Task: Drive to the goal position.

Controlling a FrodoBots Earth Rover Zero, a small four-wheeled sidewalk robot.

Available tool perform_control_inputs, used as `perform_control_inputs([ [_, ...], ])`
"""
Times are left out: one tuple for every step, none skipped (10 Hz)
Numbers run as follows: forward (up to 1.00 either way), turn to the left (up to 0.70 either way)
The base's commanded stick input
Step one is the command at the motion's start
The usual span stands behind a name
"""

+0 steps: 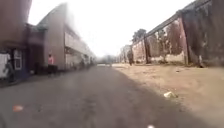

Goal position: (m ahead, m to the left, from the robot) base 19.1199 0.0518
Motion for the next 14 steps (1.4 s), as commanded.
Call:
perform_control_inputs([
  [1.0,0.0],
  [1.0,0.0],
  [1.0,0.0],
  [1.0,0.0],
  [1.0,0.0],
  [1.0,0.0],
  [1.0,0.0],
  [1.0,0.0],
  [1.0,0.0],
  [1.0,0.0],
  [1.0,0.0],
  [1.0,0.0],
  [1.0,0.0],
  [1.0,0.0],
])
